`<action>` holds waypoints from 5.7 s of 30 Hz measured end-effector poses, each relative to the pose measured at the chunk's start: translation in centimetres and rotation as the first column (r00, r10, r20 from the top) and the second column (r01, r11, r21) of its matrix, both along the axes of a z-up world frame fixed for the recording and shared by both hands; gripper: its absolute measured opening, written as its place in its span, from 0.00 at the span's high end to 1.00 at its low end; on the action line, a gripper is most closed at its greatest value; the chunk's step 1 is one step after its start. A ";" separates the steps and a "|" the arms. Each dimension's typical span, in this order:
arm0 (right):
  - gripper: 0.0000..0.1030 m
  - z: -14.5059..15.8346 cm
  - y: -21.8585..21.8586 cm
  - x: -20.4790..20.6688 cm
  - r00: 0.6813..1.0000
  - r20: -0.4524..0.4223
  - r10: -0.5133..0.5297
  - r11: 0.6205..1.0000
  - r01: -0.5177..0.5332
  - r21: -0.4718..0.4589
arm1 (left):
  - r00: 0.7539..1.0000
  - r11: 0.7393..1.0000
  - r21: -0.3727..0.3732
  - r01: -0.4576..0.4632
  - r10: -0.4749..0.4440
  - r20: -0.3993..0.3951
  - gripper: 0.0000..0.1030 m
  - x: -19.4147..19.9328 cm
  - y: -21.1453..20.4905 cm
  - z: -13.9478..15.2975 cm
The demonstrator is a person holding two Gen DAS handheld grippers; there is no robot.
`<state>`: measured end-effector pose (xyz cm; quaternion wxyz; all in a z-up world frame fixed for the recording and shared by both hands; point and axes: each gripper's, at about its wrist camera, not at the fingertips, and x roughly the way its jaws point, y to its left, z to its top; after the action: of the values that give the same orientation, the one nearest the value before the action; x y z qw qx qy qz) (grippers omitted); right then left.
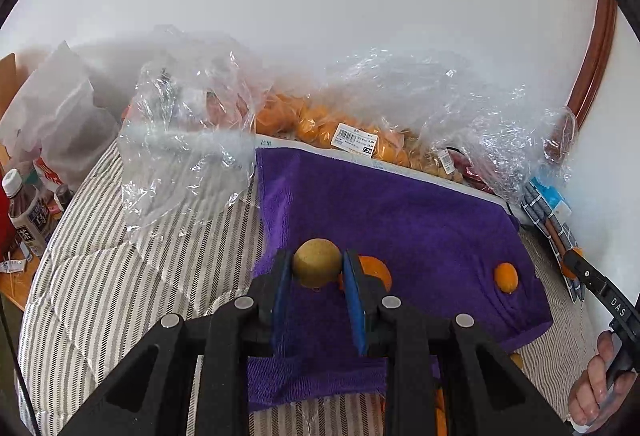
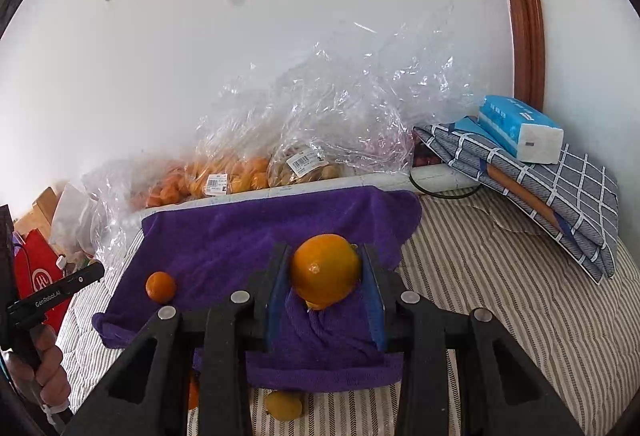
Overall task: Organize fruits
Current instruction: 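Carry the orange with the right tool onto the purple towel, then open the right tool to release the orange on the towel, then grasp the yellow-green fruit with the right tool while the left tool grasps the small red fruit, then carry both fruits over the purple towel and open both tools to drop them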
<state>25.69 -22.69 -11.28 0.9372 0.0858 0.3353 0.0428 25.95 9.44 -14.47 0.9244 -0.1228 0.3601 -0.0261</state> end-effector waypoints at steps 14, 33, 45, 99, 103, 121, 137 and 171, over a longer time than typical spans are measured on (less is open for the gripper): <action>0.66 -4.9 -0.3 2.4 0.997 -0.079 0.005 1.000 -0.006 -0.015 | 1.000 1.000 0.010 0.011 -0.011 0.014 0.76 0.7 -1.0 -2.2; 0.66 -6.0 0.2 2.1 0.995 -0.097 -0.028 0.999 0.024 -0.041 | 1.000 0.997 0.077 -0.001 0.000 0.015 0.76 1.0 -2.2 -3.2; 0.56 -5.6 0.3 1.3 0.998 -0.048 -0.028 0.999 0.026 -0.043 | 1.000 0.998 0.066 0.007 -0.006 -0.008 0.76 1.0 -2.5 -3.7; 0.73 -7.0 4.0 -7.4 0.984 -0.161 0.078 0.991 -0.094 -0.098 | 0.983 0.980 -0.081 0.181 -0.184 -0.022 0.71 -8.2 -0.8 -4.1; 0.73 -6.7 2.8 -8.8 0.988 -0.135 0.080 0.993 -0.091 -0.080 | 0.970 0.963 -0.151 0.223 -0.234 -0.061 0.71 -7.4 -2.8 -4.3; 0.72 -6.8 1.2 -8.7 0.989 -0.127 0.072 0.997 -0.072 0.007 | 0.969 0.967 -0.155 0.201 -0.220 -0.113 0.75 -4.7 -4.7 -5.7; 0.72 -6.8 0.9 -8.6 0.990 -0.124 0.072 0.997 -0.069 0.032 | 0.985 0.975 -0.147 0.165 -0.172 -0.034 0.78 -6.3 -3.6 -4.5; 0.72 -2.5 1.3 -6.2 0.997 -0.069 0.035 0.998 -0.039 -0.053 | 0.977 0.982 -0.083 0.169 -0.156 0.143 0.78 -6.6 -2.9 1.5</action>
<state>19.54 -21.43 -13.82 0.9264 0.0556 0.3694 0.0480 19.38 6.57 -13.01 0.9347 -0.1347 0.3035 -0.1268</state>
